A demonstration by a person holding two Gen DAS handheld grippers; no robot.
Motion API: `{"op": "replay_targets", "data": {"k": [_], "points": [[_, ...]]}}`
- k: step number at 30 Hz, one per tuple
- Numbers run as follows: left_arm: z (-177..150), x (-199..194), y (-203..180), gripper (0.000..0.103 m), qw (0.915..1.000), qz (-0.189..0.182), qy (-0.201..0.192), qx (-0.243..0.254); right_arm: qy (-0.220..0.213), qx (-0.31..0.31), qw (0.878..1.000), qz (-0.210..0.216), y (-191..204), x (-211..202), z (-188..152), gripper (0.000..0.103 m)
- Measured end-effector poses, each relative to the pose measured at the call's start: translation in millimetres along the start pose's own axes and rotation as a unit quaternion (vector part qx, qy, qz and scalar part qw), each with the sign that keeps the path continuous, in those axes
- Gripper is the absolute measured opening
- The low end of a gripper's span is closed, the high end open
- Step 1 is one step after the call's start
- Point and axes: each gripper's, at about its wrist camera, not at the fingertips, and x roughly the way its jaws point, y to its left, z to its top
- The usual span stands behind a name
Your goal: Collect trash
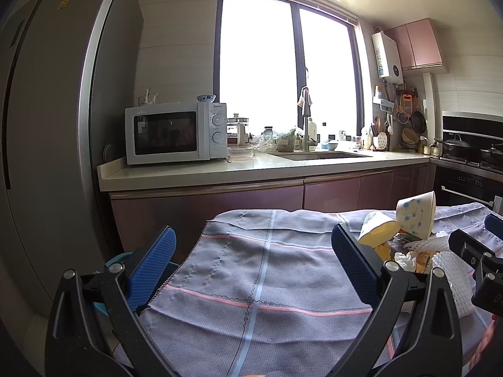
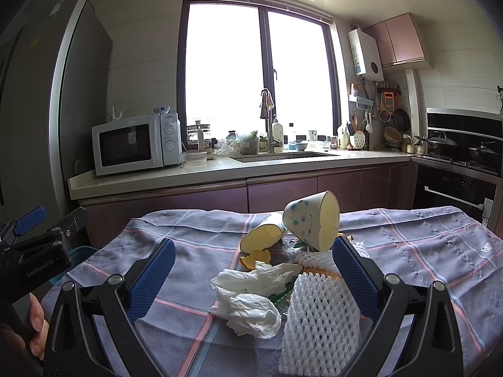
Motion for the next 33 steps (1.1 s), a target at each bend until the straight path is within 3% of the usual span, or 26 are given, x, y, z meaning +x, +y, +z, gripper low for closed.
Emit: {"op": "replay_targets", "data": {"k": [33], "points": [[-4.1, 1.7, -1.7, 0.098, 1.0, -0.006, 0.007, 0.002, 0.004, 0.003, 1.0, 0.004, -1.6, 2.5, -0.7, 0.097]]}}
